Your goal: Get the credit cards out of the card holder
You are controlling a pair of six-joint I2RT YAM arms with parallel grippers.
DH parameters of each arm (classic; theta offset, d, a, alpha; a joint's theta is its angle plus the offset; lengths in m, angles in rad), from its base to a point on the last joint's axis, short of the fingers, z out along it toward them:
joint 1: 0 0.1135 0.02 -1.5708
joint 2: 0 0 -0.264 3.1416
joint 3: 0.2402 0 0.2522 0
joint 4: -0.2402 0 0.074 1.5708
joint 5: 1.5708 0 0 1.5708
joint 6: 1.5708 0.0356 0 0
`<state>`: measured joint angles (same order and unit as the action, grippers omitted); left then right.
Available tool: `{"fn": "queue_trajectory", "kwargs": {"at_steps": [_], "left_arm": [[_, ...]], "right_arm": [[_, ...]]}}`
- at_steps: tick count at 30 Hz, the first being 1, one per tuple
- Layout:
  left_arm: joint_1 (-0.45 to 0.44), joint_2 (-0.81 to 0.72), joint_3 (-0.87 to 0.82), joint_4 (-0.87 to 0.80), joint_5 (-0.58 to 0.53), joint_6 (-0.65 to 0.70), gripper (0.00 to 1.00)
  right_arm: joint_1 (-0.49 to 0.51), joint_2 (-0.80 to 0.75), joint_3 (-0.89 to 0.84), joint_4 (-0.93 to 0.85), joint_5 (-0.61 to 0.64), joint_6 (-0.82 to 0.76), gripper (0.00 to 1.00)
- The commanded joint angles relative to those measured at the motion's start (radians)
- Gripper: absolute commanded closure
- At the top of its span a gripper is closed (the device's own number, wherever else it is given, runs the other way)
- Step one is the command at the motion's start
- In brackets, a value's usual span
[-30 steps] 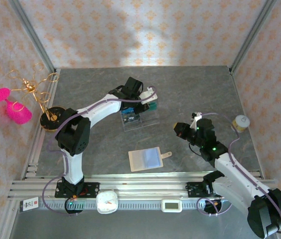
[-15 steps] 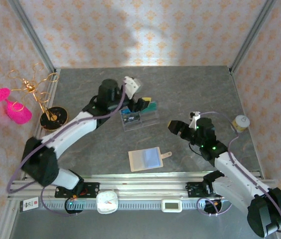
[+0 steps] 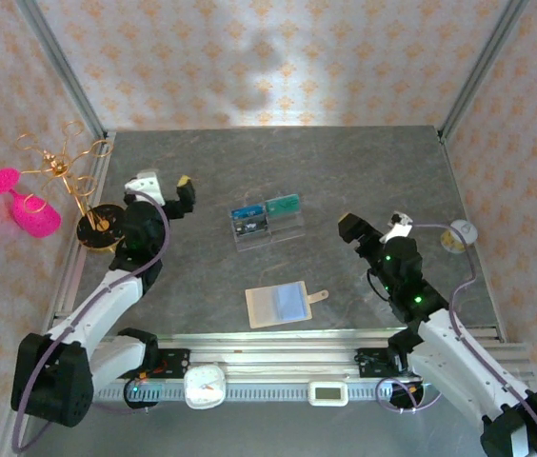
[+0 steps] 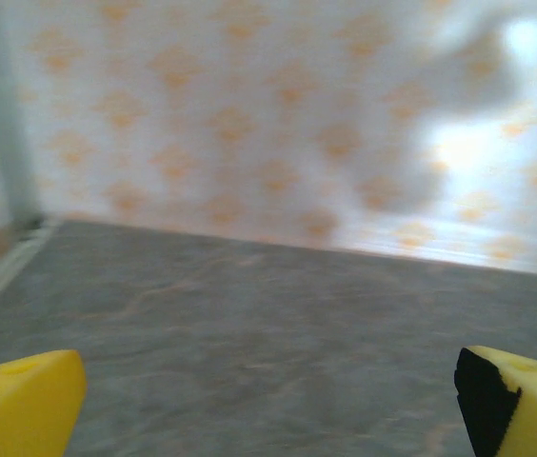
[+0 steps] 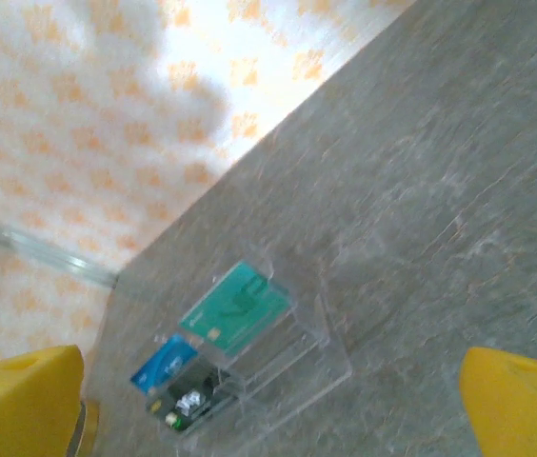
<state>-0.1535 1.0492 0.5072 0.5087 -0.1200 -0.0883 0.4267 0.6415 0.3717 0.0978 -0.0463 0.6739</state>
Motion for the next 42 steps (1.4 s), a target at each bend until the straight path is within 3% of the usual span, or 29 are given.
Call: {"fn": "queue_trajectory", "kwargs": {"at_steps": [1,4,7,9,11,14,16,19,20,22,28,30,33,35,36,37,39,42], "left_arm": [[0.008,0.047,-0.146,0.137,-0.134,0.084,0.00],[0.012,0.125,-0.290,0.489,-0.138,0.147,0.00],[0.036,0.251,-0.300,0.648,-0.111,0.156,0.00],[0.065,0.340,-0.284,0.665,-0.019,0.144,0.00],[0.084,0.438,-0.320,0.834,-0.029,0.127,0.00],[0.150,0.499,-0.338,0.937,0.083,0.085,0.00],[0.156,0.462,-0.293,0.774,0.122,0.084,0.00],[0.155,0.481,-0.305,0.827,-0.005,0.047,0.01],[0.139,0.472,-0.317,0.835,-0.132,0.013,0.01],[0.132,0.486,-0.341,0.919,-0.178,0.016,0.01],[0.125,0.485,-0.314,0.855,-0.151,0.033,0.01],[0.124,0.489,-0.315,0.861,-0.150,0.033,0.01],[0.124,0.487,-0.315,0.855,-0.149,0.033,0.01],[0.125,0.487,-0.315,0.859,-0.147,0.034,0.01],[0.125,0.488,-0.315,0.857,-0.148,0.034,0.01],[0.125,0.488,-0.315,0.859,-0.147,0.034,0.01],[0.125,0.488,-0.315,0.859,-0.147,0.035,0.01],[0.124,0.488,-0.315,0.858,-0.148,0.034,0.01]], "right_arm": [[0.007,0.001,-0.004,0.010,0.167,0.049,0.00],[0.006,0.023,0.004,0.006,0.187,0.035,0.00],[0.007,0.038,0.002,0.008,0.227,-0.036,0.00],[0.006,0.034,-0.010,0.011,0.255,-0.093,0.00],[0.004,0.024,-0.042,0.049,0.339,-0.145,0.00],[0.003,0.019,-0.119,0.228,0.465,-0.338,0.00],[-0.014,0.045,-0.169,0.372,0.573,-0.436,0.00],[-0.096,0.157,-0.220,0.591,0.652,-0.544,0.00],[-0.118,0.221,-0.239,0.710,0.658,-0.611,0.00],[-0.158,0.352,-0.254,0.866,0.634,-0.678,0.00],[-0.259,0.687,-0.262,1.213,0.469,-0.747,0.00],[-0.293,0.731,-0.221,1.176,0.363,-0.708,0.00],[-0.298,0.869,-0.161,1.213,0.350,-0.718,0.00],[-0.337,0.838,-0.128,1.083,0.283,-0.678,0.00],[-0.343,0.871,-0.157,1.156,0.277,-0.672,0.00],[-0.342,0.924,-0.205,1.353,0.300,-0.693,0.00],[-0.340,0.862,-0.196,1.210,0.286,-0.673,0.00],[-0.353,0.895,-0.171,1.222,0.293,-0.665,0.00]]}}
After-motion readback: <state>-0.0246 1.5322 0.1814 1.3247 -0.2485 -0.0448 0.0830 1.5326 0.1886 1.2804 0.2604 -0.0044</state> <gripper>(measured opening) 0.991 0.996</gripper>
